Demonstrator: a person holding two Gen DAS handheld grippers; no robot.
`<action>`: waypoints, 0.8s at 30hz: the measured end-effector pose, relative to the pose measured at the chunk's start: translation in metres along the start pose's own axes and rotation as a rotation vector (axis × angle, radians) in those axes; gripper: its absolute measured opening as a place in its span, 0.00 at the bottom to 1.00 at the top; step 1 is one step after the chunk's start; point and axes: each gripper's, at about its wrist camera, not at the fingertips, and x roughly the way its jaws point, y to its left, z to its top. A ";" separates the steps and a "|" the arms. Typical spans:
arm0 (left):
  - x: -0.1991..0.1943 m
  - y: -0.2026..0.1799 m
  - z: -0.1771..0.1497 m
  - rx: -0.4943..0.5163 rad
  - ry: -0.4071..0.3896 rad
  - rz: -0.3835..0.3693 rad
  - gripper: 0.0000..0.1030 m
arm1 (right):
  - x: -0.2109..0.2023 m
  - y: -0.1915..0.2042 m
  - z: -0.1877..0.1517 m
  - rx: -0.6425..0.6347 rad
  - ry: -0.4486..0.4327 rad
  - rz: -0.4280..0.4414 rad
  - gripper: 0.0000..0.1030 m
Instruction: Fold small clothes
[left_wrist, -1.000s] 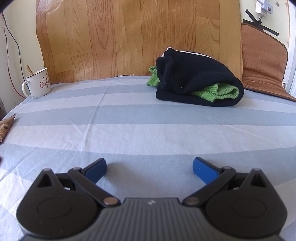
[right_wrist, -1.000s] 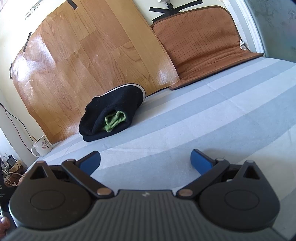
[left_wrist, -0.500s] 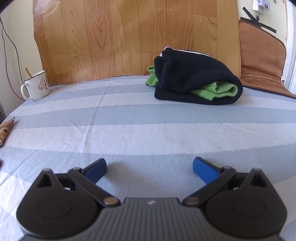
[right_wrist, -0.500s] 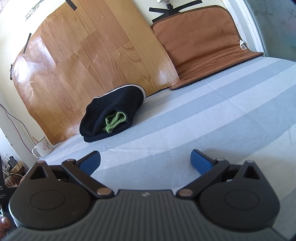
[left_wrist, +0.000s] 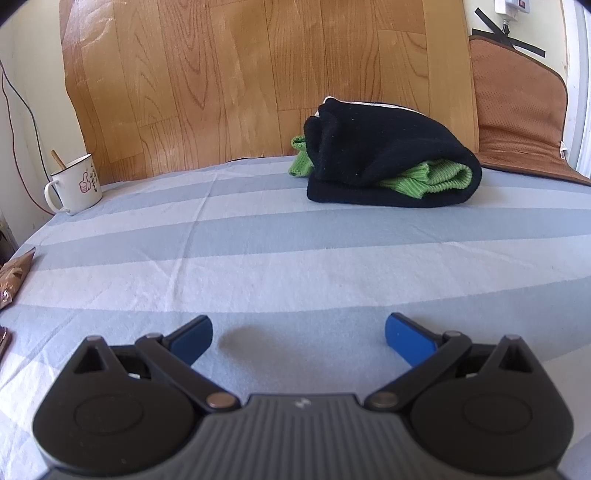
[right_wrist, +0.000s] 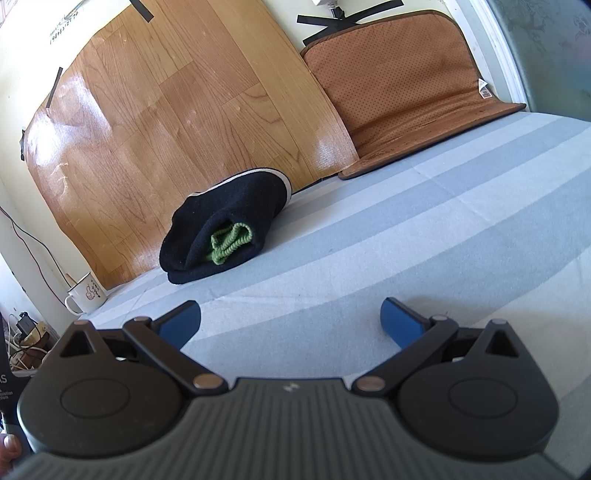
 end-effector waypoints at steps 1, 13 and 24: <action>0.000 0.000 0.000 0.001 0.000 0.000 1.00 | 0.000 0.000 0.000 0.000 0.000 0.000 1.00; -0.001 0.000 0.000 0.016 -0.006 0.006 1.00 | 0.000 0.000 0.000 0.001 -0.001 0.000 1.00; -0.001 -0.001 -0.001 0.026 -0.010 0.011 1.00 | 0.000 0.000 0.000 0.001 -0.001 0.000 1.00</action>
